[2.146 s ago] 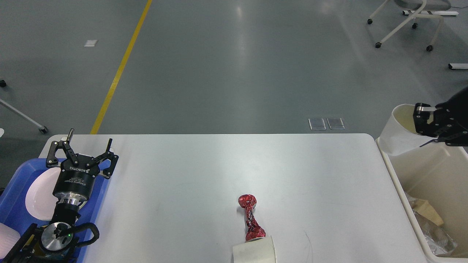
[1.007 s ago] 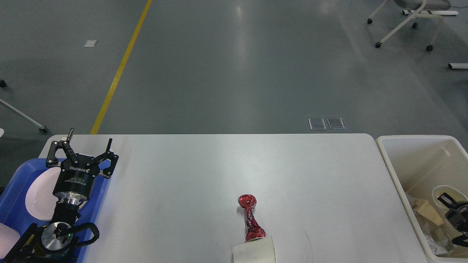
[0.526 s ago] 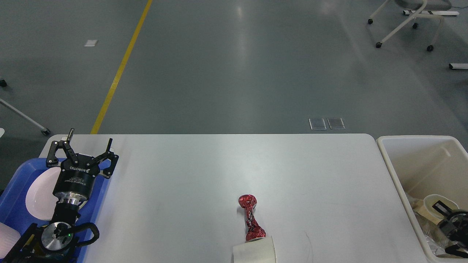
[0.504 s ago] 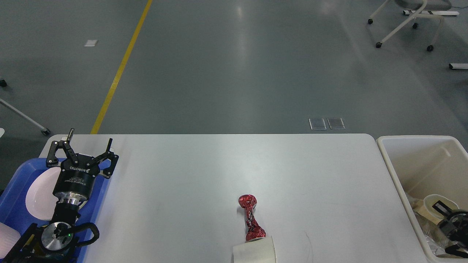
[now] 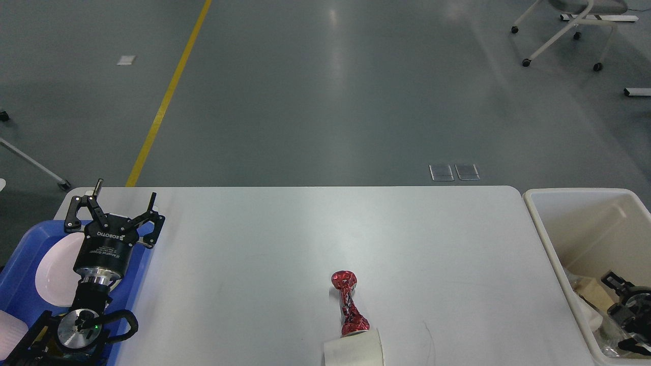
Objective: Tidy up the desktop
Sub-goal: 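Lower the paper cup into the bin and release, then raise the right gripper out of the bin and move to the red wrapper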
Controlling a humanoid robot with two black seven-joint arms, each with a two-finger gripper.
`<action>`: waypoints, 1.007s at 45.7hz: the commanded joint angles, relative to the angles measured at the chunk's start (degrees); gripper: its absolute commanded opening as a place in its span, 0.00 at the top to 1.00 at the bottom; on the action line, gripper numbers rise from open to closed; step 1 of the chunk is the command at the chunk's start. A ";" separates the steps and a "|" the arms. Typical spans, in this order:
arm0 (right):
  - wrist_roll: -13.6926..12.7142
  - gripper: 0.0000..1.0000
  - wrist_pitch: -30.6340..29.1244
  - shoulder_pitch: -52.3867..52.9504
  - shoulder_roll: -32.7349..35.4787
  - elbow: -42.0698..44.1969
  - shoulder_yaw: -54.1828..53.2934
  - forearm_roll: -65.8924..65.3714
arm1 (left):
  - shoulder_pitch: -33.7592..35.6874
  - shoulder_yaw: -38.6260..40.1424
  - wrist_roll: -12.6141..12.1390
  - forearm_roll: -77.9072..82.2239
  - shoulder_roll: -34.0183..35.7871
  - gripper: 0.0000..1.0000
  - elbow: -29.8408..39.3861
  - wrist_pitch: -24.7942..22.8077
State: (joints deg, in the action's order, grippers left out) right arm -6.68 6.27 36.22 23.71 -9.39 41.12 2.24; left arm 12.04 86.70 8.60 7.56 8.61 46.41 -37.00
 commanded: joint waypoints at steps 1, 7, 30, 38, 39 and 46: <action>-0.18 0.00 -1.00 5.24 2.82 -5.80 1.15 -2.14 | 0.00 0.05 0.01 0.00 0.00 0.04 0.00 0.00; -0.62 0.00 -3.54 15.09 8.80 -17.22 4.49 -9.25 | 0.00 0.05 -0.07 0.00 0.00 0.04 0.00 0.00; -1.67 0.00 -47.91 62.81 1.42 -41.75 32.36 -13.49 | 0.00 -0.04 -0.07 0.00 0.00 0.04 0.00 0.00; -1.76 0.00 -55.13 81.26 -0.24 -57.21 32.71 -13.40 | 0.00 0.05 -0.07 0.00 0.00 0.04 0.00 0.00; -1.76 0.00 -55.31 83.63 -0.94 -59.32 32.80 -13.31 | 0.00 0.05 -0.07 0.00 0.00 0.04 0.00 0.00; -2.28 0.00 -56.46 97.79 -4.38 -67.68 35.70 -4.63 | 0.00 -0.04 -0.07 0.00 0.00 0.04 0.00 0.00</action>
State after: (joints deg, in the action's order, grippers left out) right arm -8.49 -49.36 124.30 21.40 -71.65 74.93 -8.92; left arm 12.04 86.69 8.52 7.56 8.61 46.41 -37.00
